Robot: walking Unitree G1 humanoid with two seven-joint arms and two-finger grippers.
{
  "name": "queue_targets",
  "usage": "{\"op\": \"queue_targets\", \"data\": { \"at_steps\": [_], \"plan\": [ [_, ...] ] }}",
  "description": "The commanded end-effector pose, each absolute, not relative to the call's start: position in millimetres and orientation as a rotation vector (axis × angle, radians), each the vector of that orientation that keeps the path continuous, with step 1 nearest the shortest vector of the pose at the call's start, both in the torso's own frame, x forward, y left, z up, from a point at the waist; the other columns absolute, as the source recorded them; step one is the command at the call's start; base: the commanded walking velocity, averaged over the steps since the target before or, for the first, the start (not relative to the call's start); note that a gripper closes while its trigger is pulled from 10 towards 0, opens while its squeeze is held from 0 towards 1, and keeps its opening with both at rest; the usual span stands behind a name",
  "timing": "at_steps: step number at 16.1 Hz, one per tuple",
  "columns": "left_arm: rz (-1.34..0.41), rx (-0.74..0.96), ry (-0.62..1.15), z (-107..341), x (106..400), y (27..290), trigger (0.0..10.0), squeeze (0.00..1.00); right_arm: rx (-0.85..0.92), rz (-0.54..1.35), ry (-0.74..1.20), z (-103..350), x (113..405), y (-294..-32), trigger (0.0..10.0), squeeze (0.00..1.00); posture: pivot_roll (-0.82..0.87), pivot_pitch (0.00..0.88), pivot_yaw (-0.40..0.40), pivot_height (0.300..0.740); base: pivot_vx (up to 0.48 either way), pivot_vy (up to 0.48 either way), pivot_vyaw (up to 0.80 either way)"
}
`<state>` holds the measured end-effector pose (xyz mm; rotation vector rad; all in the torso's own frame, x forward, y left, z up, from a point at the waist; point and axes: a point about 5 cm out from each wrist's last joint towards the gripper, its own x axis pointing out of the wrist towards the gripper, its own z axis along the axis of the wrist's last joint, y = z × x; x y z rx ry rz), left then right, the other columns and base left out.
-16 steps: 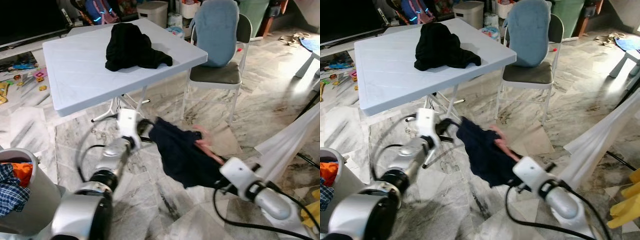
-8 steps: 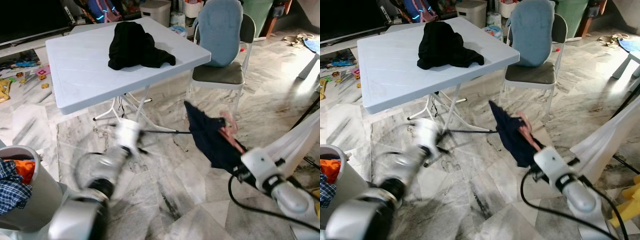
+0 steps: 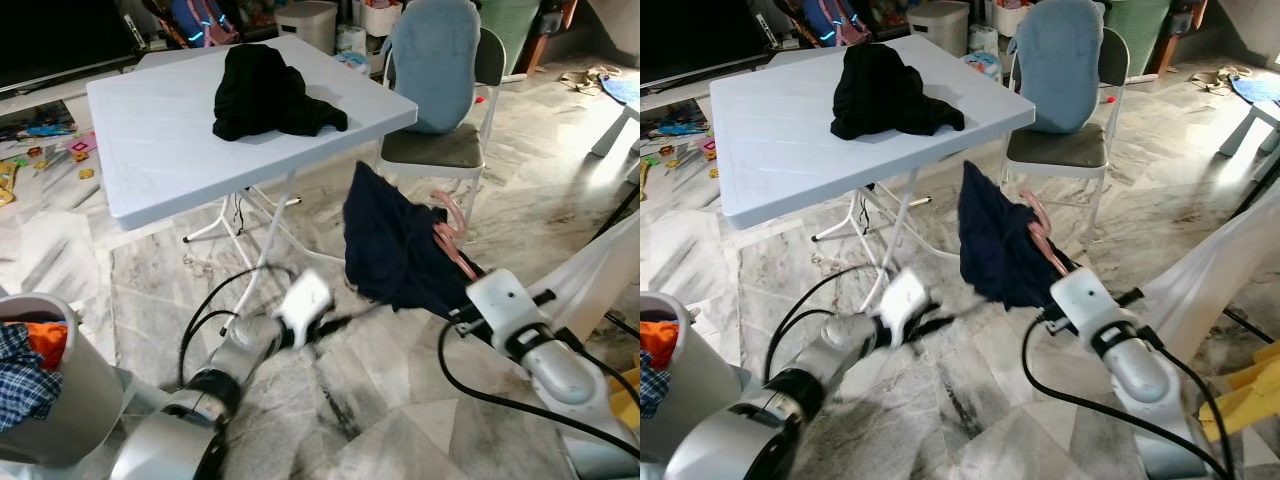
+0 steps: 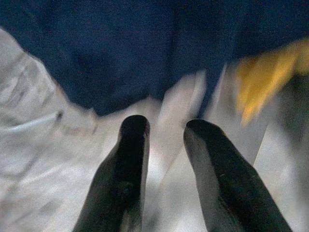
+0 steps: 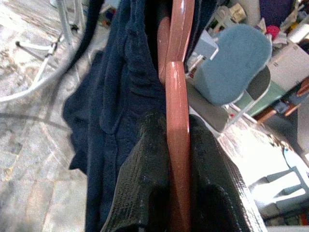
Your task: Hang hanger
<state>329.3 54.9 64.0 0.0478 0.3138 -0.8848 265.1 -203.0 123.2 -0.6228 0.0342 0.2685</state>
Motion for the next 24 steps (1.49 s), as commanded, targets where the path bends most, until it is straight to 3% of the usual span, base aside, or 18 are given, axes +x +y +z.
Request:
{"op": "queue_targets", "data": {
  "at_steps": [1, 5, 7, 15, 16, 17, 20, 21, 22, 23, 24],
  "plan": [
    [-0.873, -0.081, 0.233, 90, 342, 46, 10.0, 1.00, -0.620, 0.291, -0.013, 130, 269, -191, 10.0, 0.00, -0.11, 0.000, 0.049, 0.740, 0.000, 0.000, 0.00],
    [-0.882, -0.287, 0.201, 103, 344, 30, 10.0, 1.00, -0.612, 0.323, -0.021, 128, 271, -177, 10.0, 0.00, -0.12, 0.000, 0.056, 0.740, 0.000, 0.000, 0.00],
    [-0.977, -0.348, 0.205, 104, 336, 19, 10.0, 1.00, -0.617, 0.327, -0.010, 125, 271, -175, 10.0, 0.00, -0.13, 0.000, 0.055, 0.740, 0.000, 0.000, 0.00],
    [-0.958, -0.399, 0.165, 114, 338, 21, 10.0, 1.00, -0.632, 0.345, 0.035, 113, 275, -172, 10.0, 0.00, -0.12, 0.000, 0.054, 0.740, 0.000, 0.000, 0.00],
    [-0.942, -0.402, 0.171, 112, 339, 22, 10.0, 0.86, -0.624, 0.359, 0.037, 112, 273, -170, 10.0, 0.00, -0.12, 0.000, 0.054, 0.740, 0.000, 0.000, 0.00],
    [-0.923, -0.392, 0.174, 112, 340, 23, 10.0, 0.00, -0.621, 0.373, 0.039, 112, 271, -168, 10.0, 0.00, -0.12, 0.000, 0.055, 0.740, 0.000, 0.000, 0.00],
    [-0.864, -0.341, 0.185, 107, 343, 28, 10.0, 0.00, -0.617, 0.371, 0.038, 112, 268, -170, 10.0, 0.00, -0.13, 0.000, 0.059, 0.740, 0.000, 0.000, 0.00],
    [-0.842, -0.320, 0.189, 104, 344, 32, 3.0, 0.00, -0.613, 0.369, 0.033, 114, 268, -171, 10.0, 0.00, -0.13, 0.000, 0.060, 0.740, 0.000, 0.000, 0.00],
    [-0.824, -0.315, 0.193, 103, 345, 34, 1.1, 0.00, -0.612, 0.369, 0.029, 116, 267, -171, 10.0, 0.00, -0.13, 0.000, 0.061, 0.740, 0.000, 0.000, 0.00],
    [-0.797, -0.304, 0.191, 103, 346, 38, 0.0, 0.00, -0.608, 0.371, 0.026, 117, 266, -171, 10.0, 0.00, -0.13, 0.000, 0.060, 0.740, 0.000, 0.000, 0.00],
    [-0.783, -0.298, 0.192, 102, 347, 39, 0.0, 0.00, -0.607, 0.375, 0.025, 117, 266, -170, 10.0, 0.00, -0.13, 0.000, 0.061, 0.740, 0.000, 0.000, 0.00]
  ]
}}
